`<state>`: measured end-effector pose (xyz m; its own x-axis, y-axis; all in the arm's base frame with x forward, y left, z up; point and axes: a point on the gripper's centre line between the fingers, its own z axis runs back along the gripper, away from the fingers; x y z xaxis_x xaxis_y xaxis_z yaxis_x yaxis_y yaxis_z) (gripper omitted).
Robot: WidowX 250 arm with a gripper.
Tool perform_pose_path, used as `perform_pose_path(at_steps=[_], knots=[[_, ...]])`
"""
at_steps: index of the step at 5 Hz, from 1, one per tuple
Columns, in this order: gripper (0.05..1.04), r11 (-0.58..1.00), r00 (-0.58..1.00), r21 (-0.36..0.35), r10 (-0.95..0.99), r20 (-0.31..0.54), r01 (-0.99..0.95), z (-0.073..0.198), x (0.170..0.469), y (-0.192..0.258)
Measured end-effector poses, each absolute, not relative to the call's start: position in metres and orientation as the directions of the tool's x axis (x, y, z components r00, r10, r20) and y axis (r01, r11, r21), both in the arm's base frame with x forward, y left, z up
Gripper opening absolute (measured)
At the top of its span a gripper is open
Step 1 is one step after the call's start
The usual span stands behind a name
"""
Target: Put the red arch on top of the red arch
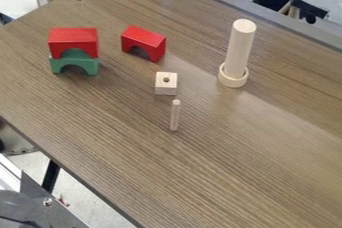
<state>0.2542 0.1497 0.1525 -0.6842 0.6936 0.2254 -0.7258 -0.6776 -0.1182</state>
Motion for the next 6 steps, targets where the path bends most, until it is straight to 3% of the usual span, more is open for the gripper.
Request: perform_pose_path(at_steps=[1, 3, 4, 6], knots=[[0.998, -0.678, -0.677, -0.09, 0.698, 0.235, -0.73, 0.144, 0.253, 0.148], [0.998, -0.636, -0.653, -0.16, 0.711, 0.261, -0.755, 0.125, 0.262, 0.16], [0.998, -0.642, -0.655, -0.148, 0.702, 0.279, -0.752, 0.117, 0.262, 0.163], [0.999, -0.675, -0.654, -0.052, 0.688, 0.314, -0.736, 0.097, 0.257, 0.161]])
